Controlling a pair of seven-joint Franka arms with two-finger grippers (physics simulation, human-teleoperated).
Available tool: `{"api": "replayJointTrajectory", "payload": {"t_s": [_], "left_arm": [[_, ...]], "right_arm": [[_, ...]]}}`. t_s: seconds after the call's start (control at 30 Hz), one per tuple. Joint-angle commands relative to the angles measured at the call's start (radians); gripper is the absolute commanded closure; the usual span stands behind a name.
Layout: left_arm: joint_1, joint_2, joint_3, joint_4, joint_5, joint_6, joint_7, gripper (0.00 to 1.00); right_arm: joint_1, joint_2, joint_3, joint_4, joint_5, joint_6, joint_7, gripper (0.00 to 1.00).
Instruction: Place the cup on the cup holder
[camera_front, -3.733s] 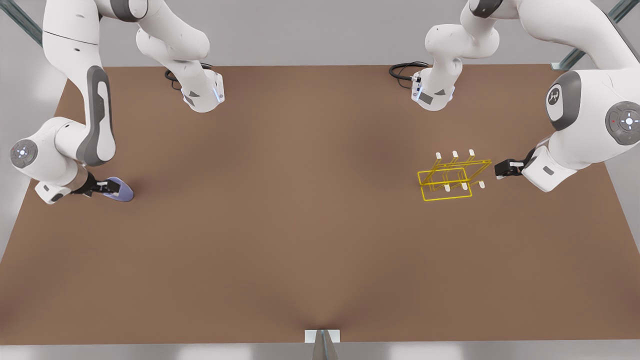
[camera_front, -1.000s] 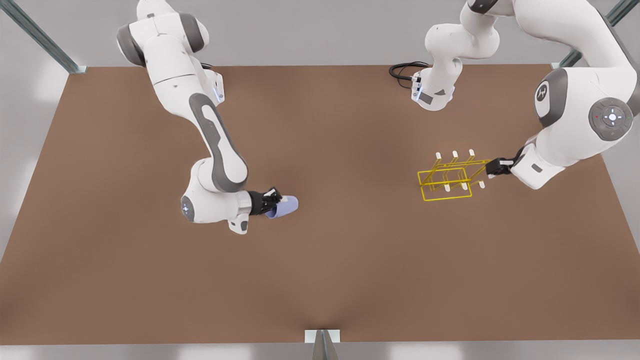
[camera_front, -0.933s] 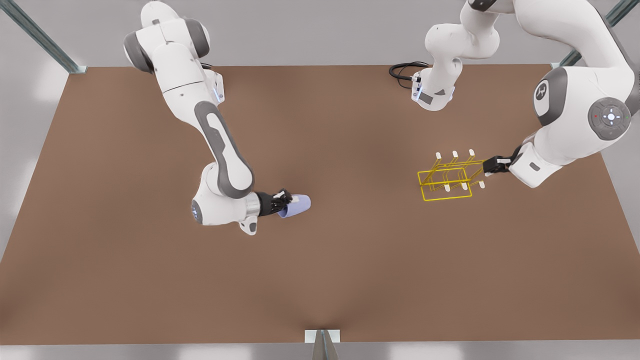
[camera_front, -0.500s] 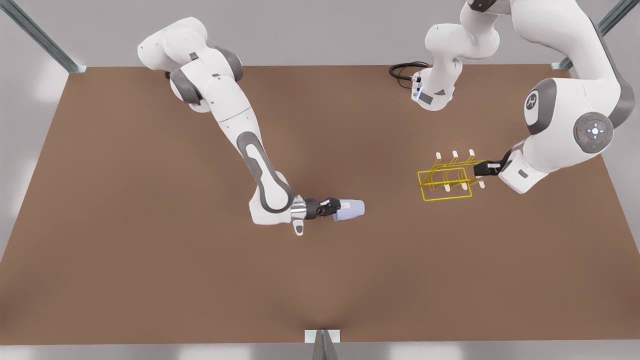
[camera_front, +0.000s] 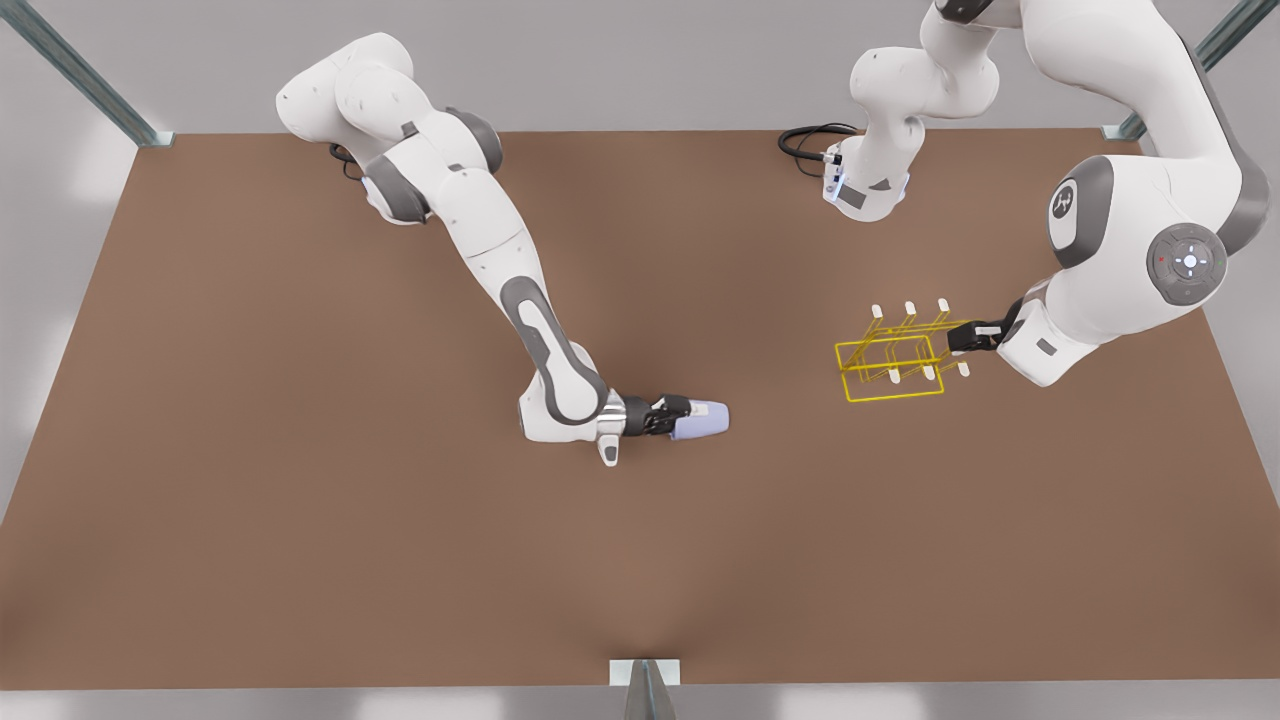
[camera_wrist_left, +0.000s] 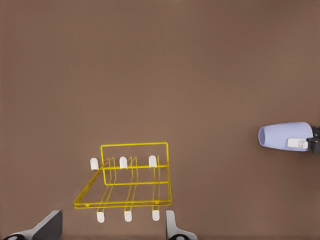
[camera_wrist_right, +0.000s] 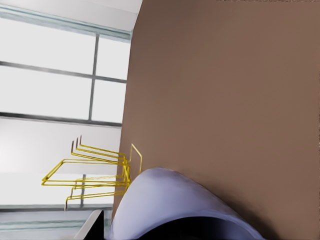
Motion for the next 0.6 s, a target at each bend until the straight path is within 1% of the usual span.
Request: {"api": "replayJointTrajectory", "payload": {"t_s": [0.0,0.3,0.4,0.47,0.5,0.57], "left_arm": [[-0.001,-0.002,0.000,-0.003,0.001,0.000,-0.008,0.00],[-0.002,-0.008,0.000,-0.026,0.005,-0.001,-0.011,0.00],[-0.004,-0.012,0.000,-0.027,0.005,-0.003,-0.016,0.00],[-0.005,-0.012,0.000,-0.027,0.005,-0.003,-0.027,0.00],[-0.025,-0.011,0.000,-0.027,0.005,-0.003,-0.100,0.00],[-0.027,-0.009,0.000,-0.027,0.004,-0.003,-0.111,0.00]], "right_arm": [[-0.001,-0.001,0.000,0.001,0.002,0.014,-0.118,0.00],[-0.044,-0.014,0.000,-0.023,0.001,-0.022,-0.210,0.00],[-0.064,-0.026,0.000,-0.063,-0.001,-0.088,-0.210,0.00],[-0.081,-0.052,0.000,-0.106,-0.002,-0.133,-0.212,0.00],[-0.096,-0.067,0.000,-0.123,-0.002,-0.153,-0.212,0.00],[-0.111,-0.109,0.000,-0.143,-0.007,-0.162,-0.201,0.00]]}}
